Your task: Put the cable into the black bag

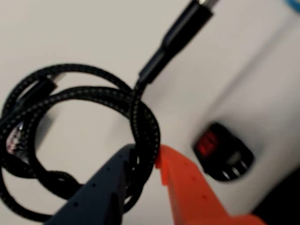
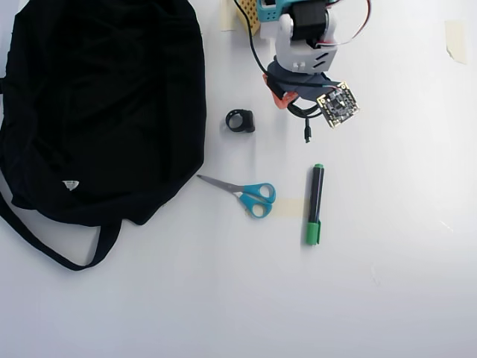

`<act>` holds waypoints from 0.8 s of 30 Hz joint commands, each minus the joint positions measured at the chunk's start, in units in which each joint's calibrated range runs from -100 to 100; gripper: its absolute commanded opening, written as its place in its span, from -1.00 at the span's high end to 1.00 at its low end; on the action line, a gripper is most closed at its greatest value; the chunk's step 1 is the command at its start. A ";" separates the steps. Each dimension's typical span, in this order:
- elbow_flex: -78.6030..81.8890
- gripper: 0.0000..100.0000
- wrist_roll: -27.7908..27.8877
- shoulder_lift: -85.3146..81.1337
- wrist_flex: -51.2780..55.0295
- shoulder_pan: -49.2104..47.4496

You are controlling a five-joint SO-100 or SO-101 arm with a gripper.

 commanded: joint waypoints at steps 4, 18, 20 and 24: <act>-2.61 0.96 -0.16 -7.42 3.29 5.12; -6.65 0.96 -4.35 -15.80 7.17 19.93; -7.73 0.96 -7.24 -15.39 6.65 22.25; -8.18 0.96 -11.22 -14.81 3.12 28.31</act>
